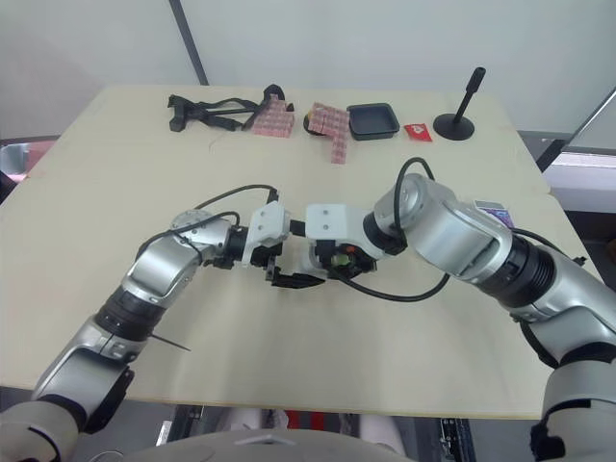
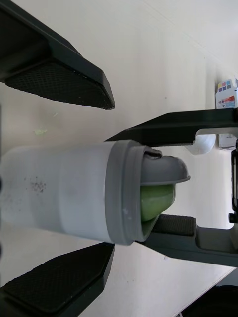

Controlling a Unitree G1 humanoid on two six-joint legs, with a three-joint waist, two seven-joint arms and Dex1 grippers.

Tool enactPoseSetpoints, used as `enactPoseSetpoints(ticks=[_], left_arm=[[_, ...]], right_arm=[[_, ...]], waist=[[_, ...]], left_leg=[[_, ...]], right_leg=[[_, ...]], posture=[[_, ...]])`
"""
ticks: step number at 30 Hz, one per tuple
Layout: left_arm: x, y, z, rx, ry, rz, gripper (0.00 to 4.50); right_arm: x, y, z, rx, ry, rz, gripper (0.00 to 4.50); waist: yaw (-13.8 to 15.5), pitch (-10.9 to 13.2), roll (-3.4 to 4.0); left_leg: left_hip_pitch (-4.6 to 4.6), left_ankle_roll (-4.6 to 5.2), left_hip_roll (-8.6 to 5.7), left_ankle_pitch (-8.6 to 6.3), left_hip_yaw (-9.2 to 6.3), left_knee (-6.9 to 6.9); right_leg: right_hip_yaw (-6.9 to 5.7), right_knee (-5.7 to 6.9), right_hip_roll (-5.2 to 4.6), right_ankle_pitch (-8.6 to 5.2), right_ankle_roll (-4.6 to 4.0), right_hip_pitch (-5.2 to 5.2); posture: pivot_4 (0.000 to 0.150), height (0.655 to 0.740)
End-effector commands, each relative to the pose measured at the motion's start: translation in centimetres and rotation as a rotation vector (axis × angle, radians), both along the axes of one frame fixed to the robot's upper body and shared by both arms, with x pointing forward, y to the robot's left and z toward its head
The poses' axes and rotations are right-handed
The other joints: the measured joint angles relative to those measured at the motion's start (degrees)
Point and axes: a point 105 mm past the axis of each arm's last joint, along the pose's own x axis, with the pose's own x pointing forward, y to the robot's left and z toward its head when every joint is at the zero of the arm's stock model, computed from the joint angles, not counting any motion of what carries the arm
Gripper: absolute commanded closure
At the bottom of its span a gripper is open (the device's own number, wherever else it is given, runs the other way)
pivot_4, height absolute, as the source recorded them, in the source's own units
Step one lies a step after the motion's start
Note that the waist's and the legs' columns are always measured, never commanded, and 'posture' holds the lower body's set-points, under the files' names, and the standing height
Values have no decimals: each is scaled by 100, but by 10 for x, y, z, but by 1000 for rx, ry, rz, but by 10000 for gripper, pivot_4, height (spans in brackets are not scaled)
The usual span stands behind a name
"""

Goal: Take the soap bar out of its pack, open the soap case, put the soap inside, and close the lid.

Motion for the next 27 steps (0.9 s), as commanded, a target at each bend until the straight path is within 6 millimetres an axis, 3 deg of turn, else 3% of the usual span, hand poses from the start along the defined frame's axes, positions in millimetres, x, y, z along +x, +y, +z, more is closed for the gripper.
enactPoseSetpoints(ticks=[1,11,19,27], left_arm=[[1,-2,8,-7,-37,-11,0],[-1,-7,6,-9,-23,-21,0],[0,-6,8,-6,-28,-23,22910],[0,-7,6,-1,-35,-20,22945]], right_arm=[[-1,3,10,9,-52,30,24351],[-1,2,10,4,-52,30,24351],[-2,1,7,-8,-46,30,24352],[-1,0,7,-11,-46,26,24352]], waist=[[-1,0,0],[0,0,0],[0,0,0],[-1,0,0]], left_leg=[[0,0,0,0,0,0],[0,0,0,0,0,3],[-1,0,0,0,0,5],[-1,0,0,0,0,6]], right_leg=[[1,1,1,0,0,0],[10,5,4,0,0,-1],[16,7,5,0,0,-1],[20,8,6,0,0,-1]], posture=[[1500,7400],[1500,7400],[1500,7400],[1500,7400]])
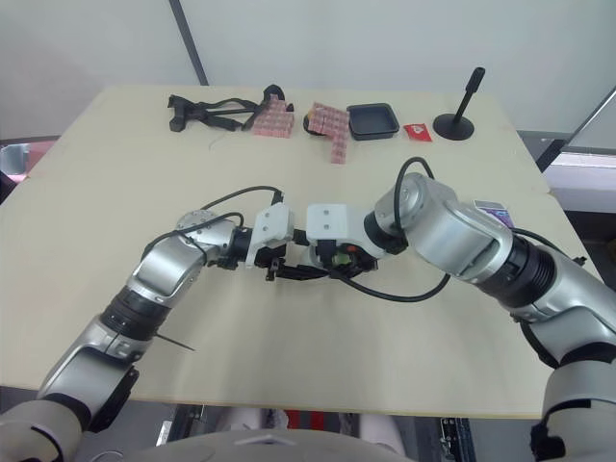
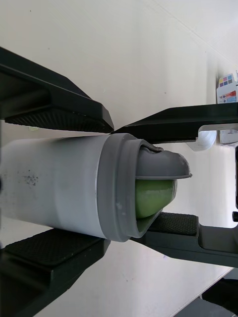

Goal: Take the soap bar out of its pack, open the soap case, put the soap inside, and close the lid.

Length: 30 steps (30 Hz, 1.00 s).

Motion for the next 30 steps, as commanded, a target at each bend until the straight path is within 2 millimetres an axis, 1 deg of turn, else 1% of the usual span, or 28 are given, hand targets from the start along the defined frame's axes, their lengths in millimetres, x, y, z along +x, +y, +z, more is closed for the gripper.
enactPoseSetpoints(ticks=[1,9,16,18,20,21,22,23,30], left_arm=[[1,-2,8,-5,-42,-15,22945],[-2,-3,5,4,-30,-34,22945],[-3,1,3,5,-37,-41,22945],[-4,3,3,-3,-35,-46,22945],[-4,6,2,-10,-34,-50,22945],[-5,8,1,-10,-34,-53,22945],[-5,10,1,-16,-45,-55,22945],[-5,11,1,-20,-53,-57,22945],[-2,25,-1,-64,-78,-25,22945]], right_arm=[[-2,1,6,-3,-36,29,24352],[-1,1,6,-3,-34,26,24352],[-1,-1,4,5,-12,6,24352],[-2,0,5,30,10,-14,14604],[0,-1,5,42,12,-23,8885],[2,-2,4,46,7,-29,4685],[4,-3,4,52,5,-37,2129],[5,-4,4,56,3,-42,488],[13,-20,0,89,4,-94,488]], waist=[[1,0,0],[0,0,0],[0,0,0],[-2,0,0],[-6,0,0],[-6,0,0],[-5,0,0],[-5,0,0],[-2,0,1]], left_leg=[[0,0,0,0,0,0],[0,0,0,0,0,2],[0,0,0,0,0,2],[0,0,0,0,0,2],[1,0,0,0,0,2],[1,0,0,0,0,2],[1,0,0,0,0,2],[0,0,0,0,0,2],[-1,0,0,0,0,4]], right_leg=[[1,0,0,0,0,0],[2,2,1,0,0,-1],[4,3,1,0,0,-1],[4,3,1,0,0,-1],[4,4,2,0,0,-2],[4,5,2,0,0,-4],[3,7,2,0,-1,-5],[4,7,2,0,-1,-5],[5,8,1,0,-1,-5]], posture=[[1500,7400],[1500,7400],[1500,7400],[1500,7400],[1500,7400],[1500,7400],[1500,7400],[1500,7400],[1500,7400]])
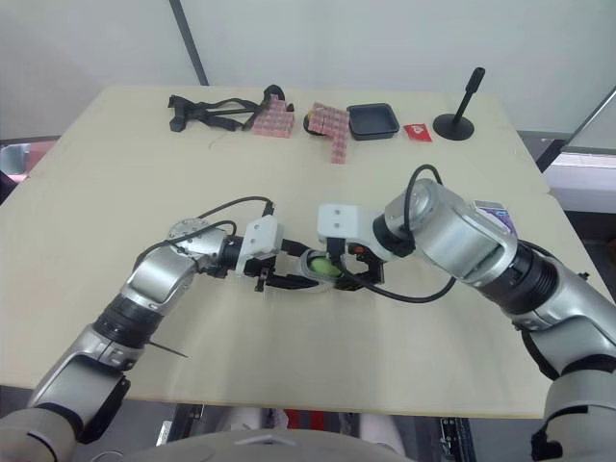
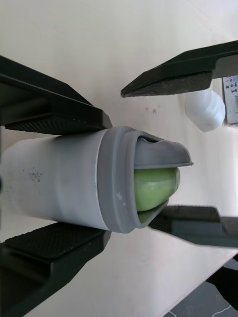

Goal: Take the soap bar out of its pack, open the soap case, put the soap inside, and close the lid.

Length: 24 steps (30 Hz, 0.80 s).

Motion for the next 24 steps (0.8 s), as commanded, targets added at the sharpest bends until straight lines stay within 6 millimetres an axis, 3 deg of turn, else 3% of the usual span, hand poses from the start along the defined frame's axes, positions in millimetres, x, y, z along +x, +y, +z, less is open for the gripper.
enactPoseSetpoints(ticks=[1,10,24], left_arm=[[5,8,11,-74,-49,28,22945],[2,14,13,-214,-17,64,22945],[2,15,16,-273,12,75,22945]], right_arm=[[6,-8,10,39,-41,-29,488],[5,-12,15,249,10,-91,488],[2,-13,18,333,33,-74,488]], waist=[[-2,0,0],[9,0,0],[6,0,0]], left_leg=[[1,0,0,0,0,0],[-3,0,1,0,0,1],[-3,0,0,0,0,1]], right_leg=[[1,0,0,0,0,1],[15,-2,0,0,0,0],[13,-2,-1,0,0,-1]], posture=[[1500,7400],[1500,7400],[1500,7400]])
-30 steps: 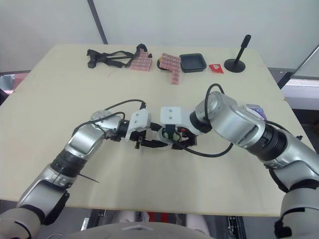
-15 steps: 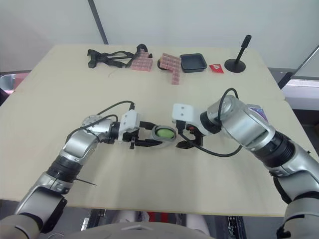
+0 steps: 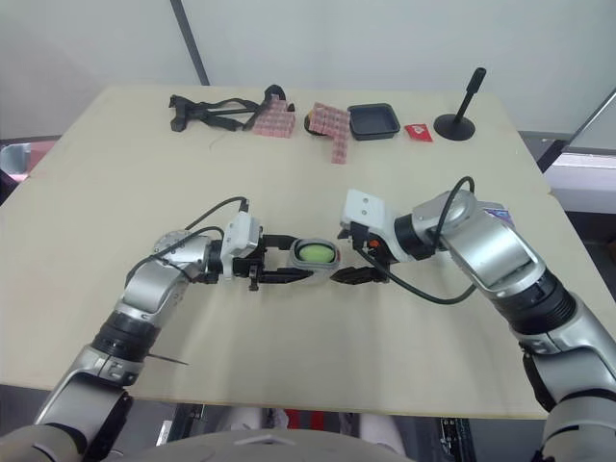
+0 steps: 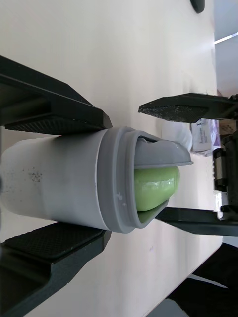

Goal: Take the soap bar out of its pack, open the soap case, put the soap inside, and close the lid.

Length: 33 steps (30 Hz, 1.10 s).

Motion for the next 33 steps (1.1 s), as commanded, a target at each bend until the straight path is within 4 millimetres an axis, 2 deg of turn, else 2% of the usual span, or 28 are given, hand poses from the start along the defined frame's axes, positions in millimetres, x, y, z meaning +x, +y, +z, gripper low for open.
enactPoseSetpoints(ticks=[1,4,7,10,17,26,28,33], left_arm=[[1,3,12,-51,-24,8,22945],[1,3,12,-51,-24,8,22945],[-10,3,-8,-131,30,34,22945],[-12,2,-10,-148,28,38,22945],[-12,3,-9,-162,24,38,22945],[-20,8,-25,-118,-67,-7,22945],[-20,10,-29,-118,-64,-10,22945],[-16,14,-30,-125,-36,-2,22945]], right_arm=[[1,-1,12,41,-33,11,488],[1,-1,12,42,-34,11,488],[-21,-14,-9,351,13,52,488],[-27,-18,-11,434,9,65,488],[-31,-23,-20,438,13,73,488],[-26,-34,-28,442,-7,4,488],[-25,-38,-25,446,-3,-27,488],[-23,-66,-5,367,6,-124,488]], waist=[[-6,0,0],[-13,0,0],[47,-45,-33],[18,-30,-21],[-126,-31,-22],[-139,-31,-22],[-136,-31,-22],[-123,-31,-22]], left_leg=[[0,0,0,0,0,0],[1,0,0,0,0,0],[1,1,5,-1,-2,-8],[-31,15,3,-10,3,-6],[-11,12,6,24,2,-2],[-22,17,5,23,2,-7],[-22,17,5,23,2,-7],[-19,18,3,23,2,-8]], right_leg=[[0,0,0,0,0,0],[1,0,0,0,0,0],[-4,-9,-3,-1,-1,7],[-18,-50,-10,-1,-1,12],[-21,-26,-45,-1,-1,8],[-22,-25,-19,0,-1,10],[-24,-26,-22,0,0,11],[-22,-29,-24,0,0,15]], posture=[[1500,7400],[1500,7400],[1500,7400],[1500,7400],[1500,7400],[1500,7400],[1500,7400],[1500,7400]])
